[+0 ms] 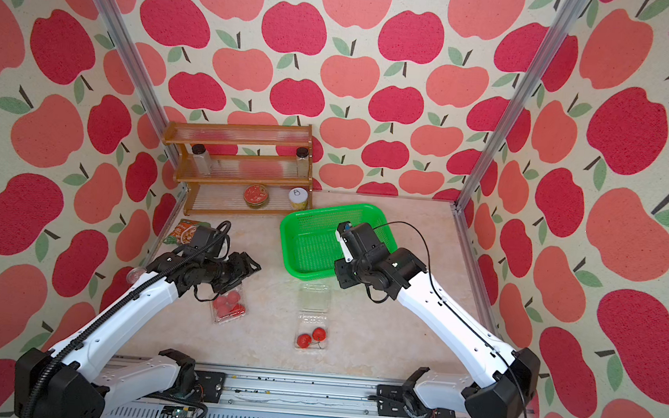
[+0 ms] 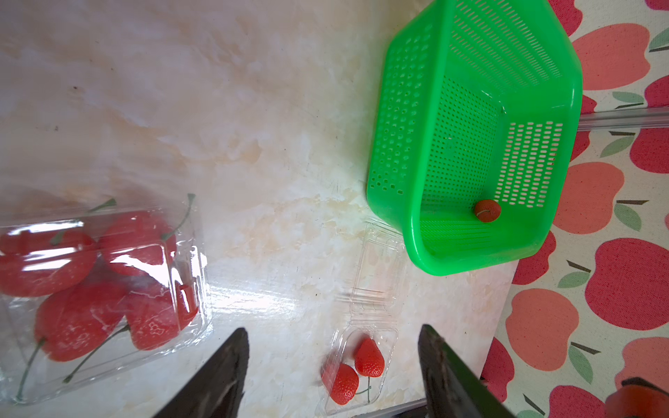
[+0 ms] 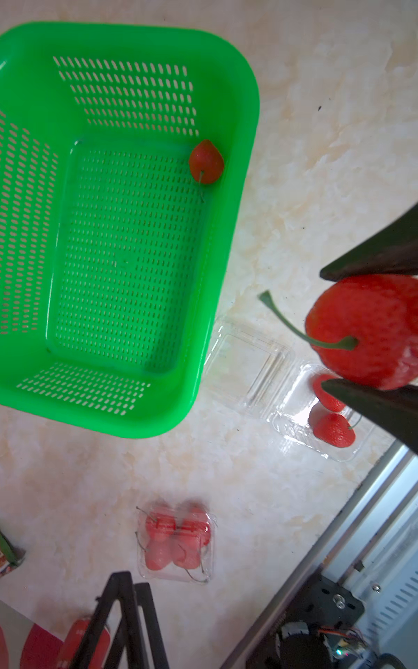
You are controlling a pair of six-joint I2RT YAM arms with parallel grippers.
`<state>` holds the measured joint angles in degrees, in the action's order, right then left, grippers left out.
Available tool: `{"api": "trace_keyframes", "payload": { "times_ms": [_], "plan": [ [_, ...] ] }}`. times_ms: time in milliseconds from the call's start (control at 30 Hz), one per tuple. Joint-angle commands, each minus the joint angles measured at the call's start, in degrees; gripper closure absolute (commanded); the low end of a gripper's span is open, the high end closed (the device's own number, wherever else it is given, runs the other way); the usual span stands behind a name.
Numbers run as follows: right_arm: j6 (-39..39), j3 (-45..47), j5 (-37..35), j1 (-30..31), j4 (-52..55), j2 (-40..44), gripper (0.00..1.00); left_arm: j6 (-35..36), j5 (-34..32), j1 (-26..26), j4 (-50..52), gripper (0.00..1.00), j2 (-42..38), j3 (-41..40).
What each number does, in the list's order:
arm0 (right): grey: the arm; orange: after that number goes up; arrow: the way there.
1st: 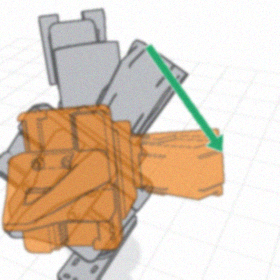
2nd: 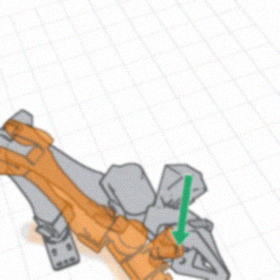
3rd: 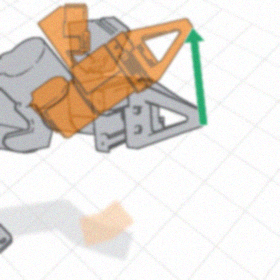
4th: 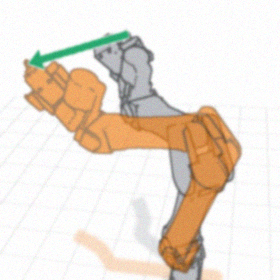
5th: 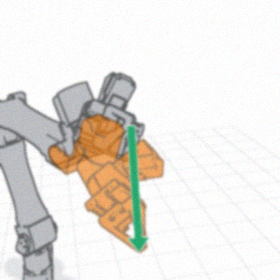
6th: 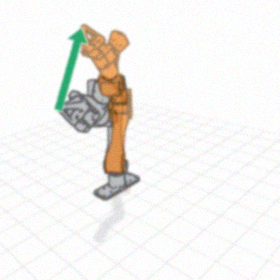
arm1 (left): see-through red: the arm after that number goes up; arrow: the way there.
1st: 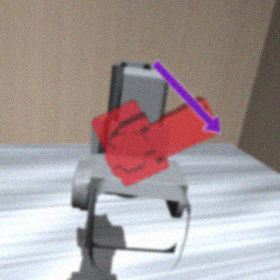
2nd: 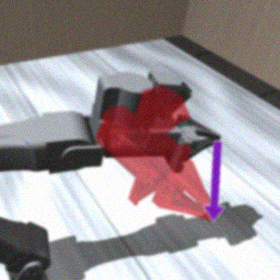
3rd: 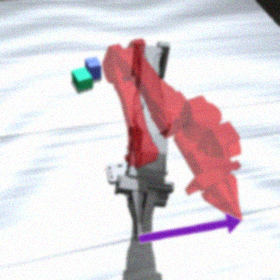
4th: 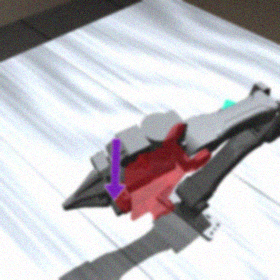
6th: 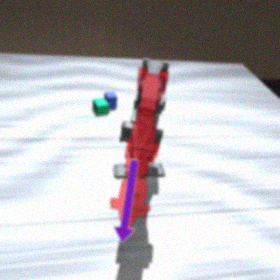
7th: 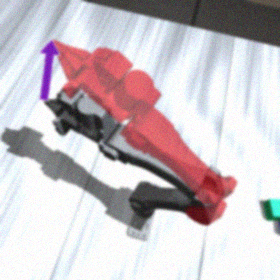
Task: Pack strawberries into containers
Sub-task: Pick up the strawberry from the basket, then place the strawberry in the packing box.
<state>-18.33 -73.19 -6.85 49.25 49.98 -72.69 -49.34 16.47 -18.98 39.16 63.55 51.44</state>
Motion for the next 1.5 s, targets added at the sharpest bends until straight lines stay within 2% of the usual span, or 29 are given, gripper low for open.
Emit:
{"api": "trace_keyframes", "payload": {
  "times_ms": [0,167,333,567,733,1000,1267,1367,1467],
  "plan": [
    [-4.8,3.1,0.2,3.7,3.5,2.2,0.57,1.6,-1.6,0.3,1.8,0.28,0.7,2.9],
    [-11.7,11.5,4.6,10.1,-1.5,2.5,0.57,1.5,-1.9,0.3,2.5,0.28,0.5,4.3],
    [-16.5,16.5,10.0,13.9,-11.0,-2.9,0.56,0.5,-1.7,0.3,2.2,0.28,-0.6,3.2],
    [-15.1,13.3,11.4,14.1,-13.0,-13.4,0.56,0.3,-2.3,0.3,3.1,0.28,-0.9,2.0],
    [-16.5,13.0,16.0,14.1,-15.7,-18.6,0.55,0.6,-2.3,0.3,3.9,0.28,-0.9,2.3],
    [-15.2,11.1,15.0,14.1,-12.6,-17.6,0.41,-0.2,-3.3,0.3,3.8,0.28,-3.7,1.0],
    [-13.6,5.3,13.3,9.7,-2.1,-9.3,0.39,0.0,-4.0,0.3,6.1,0.28,-4.9,2.1],
    [-11.3,1.4,12.3,4.8,1.0,-6.5,0.38,-0.1,-4.8,0.3,5.7,0.27,-6.1,1.7],
    [-8.0,-2.4,14.2,-2.8,0.4,-6.2,0.37,-0.1,-4.7,0.4,4.9,0.27,-5.9,1.9]
  ]
}}
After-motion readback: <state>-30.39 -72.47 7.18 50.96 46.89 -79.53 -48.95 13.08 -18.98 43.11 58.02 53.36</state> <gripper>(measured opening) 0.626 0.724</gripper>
